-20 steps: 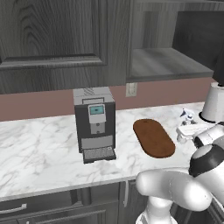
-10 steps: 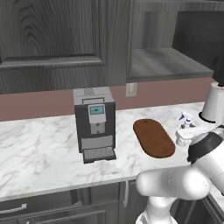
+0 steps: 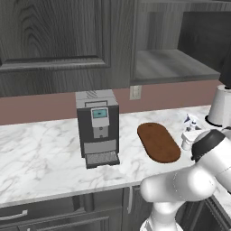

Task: Grab the spray bottle from the cabinet, then place it next to the cutting board for sanitizing. Then grab the dish brush from the countertop next to the sink and place it next to the cutting board.

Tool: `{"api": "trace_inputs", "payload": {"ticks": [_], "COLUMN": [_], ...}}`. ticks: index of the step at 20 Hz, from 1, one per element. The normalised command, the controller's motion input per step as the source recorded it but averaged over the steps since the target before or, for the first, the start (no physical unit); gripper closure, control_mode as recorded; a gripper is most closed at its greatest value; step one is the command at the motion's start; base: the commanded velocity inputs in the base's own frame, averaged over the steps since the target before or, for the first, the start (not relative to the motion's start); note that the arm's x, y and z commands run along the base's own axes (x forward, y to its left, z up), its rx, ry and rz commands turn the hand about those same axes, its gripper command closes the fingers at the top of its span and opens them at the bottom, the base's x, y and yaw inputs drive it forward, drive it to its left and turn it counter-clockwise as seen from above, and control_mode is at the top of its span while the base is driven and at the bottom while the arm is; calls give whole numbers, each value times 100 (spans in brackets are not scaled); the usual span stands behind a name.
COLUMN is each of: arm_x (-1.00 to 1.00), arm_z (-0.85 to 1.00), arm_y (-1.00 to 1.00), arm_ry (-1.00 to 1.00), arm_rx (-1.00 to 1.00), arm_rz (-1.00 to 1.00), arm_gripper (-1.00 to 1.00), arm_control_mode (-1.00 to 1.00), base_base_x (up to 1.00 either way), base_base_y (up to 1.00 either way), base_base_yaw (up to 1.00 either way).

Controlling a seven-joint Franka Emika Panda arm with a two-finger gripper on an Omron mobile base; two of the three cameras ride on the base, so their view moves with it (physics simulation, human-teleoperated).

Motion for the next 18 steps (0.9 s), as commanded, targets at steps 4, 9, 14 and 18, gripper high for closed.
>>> {"api": "trace_inputs", "payload": {"ticks": [4,9,14,18], "arm_x": [0,0,0,-1], "arm_z": [-31,-4,0,0], "arm_y": [0,0,0,0], "arm_ry": [0,0,0,0], "arm_rx": [-3,0,0,0], "arm_rz": [0,0,0,0], "arm_gripper": [-100,-100,-100,-100], "arm_control_mode": [-100,-100,-100,-100], "base_base_x": [0,0,0,0], "base_base_y": [0,0,0,0], "base_base_yaw": [0,0,0,0]}}
